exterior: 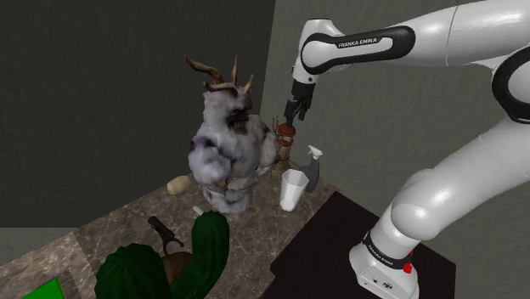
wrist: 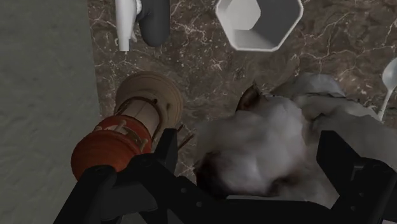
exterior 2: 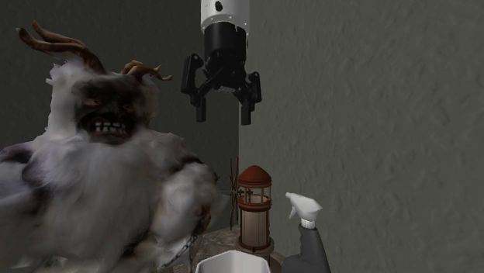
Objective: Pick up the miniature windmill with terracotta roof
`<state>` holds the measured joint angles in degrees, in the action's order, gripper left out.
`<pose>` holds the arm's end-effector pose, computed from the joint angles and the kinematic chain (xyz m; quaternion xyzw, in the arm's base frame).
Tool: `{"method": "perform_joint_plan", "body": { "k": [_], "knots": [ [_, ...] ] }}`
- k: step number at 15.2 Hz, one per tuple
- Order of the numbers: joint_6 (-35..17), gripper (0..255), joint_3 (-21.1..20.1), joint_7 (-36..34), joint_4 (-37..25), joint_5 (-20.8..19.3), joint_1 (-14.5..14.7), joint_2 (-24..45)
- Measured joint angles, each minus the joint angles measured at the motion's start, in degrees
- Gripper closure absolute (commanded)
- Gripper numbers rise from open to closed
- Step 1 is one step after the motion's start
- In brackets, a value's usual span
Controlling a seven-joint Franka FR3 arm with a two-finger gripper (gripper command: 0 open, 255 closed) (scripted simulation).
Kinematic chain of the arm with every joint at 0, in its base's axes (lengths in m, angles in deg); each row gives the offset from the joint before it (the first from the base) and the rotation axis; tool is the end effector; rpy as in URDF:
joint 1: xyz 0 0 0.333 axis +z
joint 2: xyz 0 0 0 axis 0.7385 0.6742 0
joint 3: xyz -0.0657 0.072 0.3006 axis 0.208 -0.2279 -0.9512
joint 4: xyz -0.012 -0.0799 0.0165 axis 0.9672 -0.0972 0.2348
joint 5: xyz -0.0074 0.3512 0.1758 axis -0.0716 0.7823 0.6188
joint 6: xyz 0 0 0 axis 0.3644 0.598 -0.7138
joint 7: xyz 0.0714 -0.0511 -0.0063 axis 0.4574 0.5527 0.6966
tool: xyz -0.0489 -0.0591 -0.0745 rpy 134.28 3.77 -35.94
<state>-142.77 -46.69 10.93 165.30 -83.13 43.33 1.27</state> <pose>0.4595 -0.0595 0.4967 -0.9995 -0.0309 0.0089 0.0052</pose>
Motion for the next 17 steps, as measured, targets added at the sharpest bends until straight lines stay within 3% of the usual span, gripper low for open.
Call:
{"method": "perform_joint_plan", "body": {
  "k": [11,17],
  "knots": [
    [-5.9,0,3.8,3.3,-17.6,2.3,-3.1,22.4],
    [-5.3,0,5.0,5.2,-30.3,4.5,-5.4,34.4]
  ]
}}
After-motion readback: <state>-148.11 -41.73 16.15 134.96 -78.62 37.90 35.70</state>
